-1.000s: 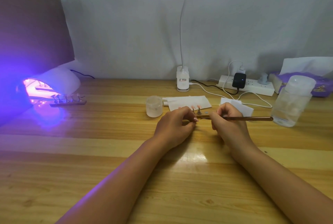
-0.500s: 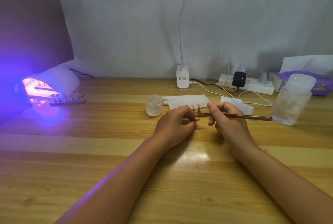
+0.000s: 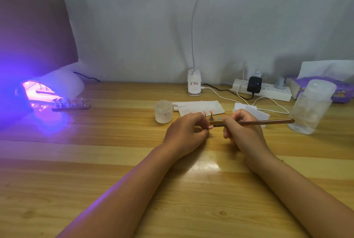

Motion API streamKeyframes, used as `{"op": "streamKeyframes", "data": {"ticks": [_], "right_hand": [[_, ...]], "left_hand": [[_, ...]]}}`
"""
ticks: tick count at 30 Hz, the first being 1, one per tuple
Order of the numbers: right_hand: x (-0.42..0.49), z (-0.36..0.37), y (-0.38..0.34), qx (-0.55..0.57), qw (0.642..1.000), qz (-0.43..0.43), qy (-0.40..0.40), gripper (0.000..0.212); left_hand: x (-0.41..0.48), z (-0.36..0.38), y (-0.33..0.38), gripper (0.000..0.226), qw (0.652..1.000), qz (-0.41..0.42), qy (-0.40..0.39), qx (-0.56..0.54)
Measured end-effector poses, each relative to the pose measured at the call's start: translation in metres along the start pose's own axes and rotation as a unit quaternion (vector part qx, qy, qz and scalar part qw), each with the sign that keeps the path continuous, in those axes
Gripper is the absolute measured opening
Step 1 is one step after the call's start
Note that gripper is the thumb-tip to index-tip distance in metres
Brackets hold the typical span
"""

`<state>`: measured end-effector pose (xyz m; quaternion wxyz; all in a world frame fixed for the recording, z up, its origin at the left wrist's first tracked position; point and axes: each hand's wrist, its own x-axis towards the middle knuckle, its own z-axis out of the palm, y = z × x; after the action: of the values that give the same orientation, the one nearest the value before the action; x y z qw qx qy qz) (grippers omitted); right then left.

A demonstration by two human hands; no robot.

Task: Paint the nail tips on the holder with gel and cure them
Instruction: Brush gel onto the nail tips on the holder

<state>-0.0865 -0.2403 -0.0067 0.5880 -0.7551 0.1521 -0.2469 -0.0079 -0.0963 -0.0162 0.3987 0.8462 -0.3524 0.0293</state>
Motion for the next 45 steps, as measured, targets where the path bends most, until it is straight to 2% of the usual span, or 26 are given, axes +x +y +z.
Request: {"op": "streamKeyframes", "data": {"ticks": [18, 38, 45], "right_hand": [[-0.0033, 0.0003, -0.0021, -0.020, 0.998, -0.014, -0.059, 0.022], [-0.0035, 0.0008, -0.0018, -0.049, 0.999, -0.005, -0.017, 0.019], [-0.0011, 0.0002, -0.0002, -0.019, 1.000, -0.014, -0.008, 0.018]], "left_hand": [[-0.0001, 0.0006, -0.0001, 0.016, 1.000, 0.009, 0.004, 0.002], [0.0000, 0.0000, 0.0001, 0.012, 1.000, -0.001, -0.003, -0.002], [0.0001, 0.0002, -0.0002, 0.013, 1.000, -0.001, 0.000, -0.005]]}}
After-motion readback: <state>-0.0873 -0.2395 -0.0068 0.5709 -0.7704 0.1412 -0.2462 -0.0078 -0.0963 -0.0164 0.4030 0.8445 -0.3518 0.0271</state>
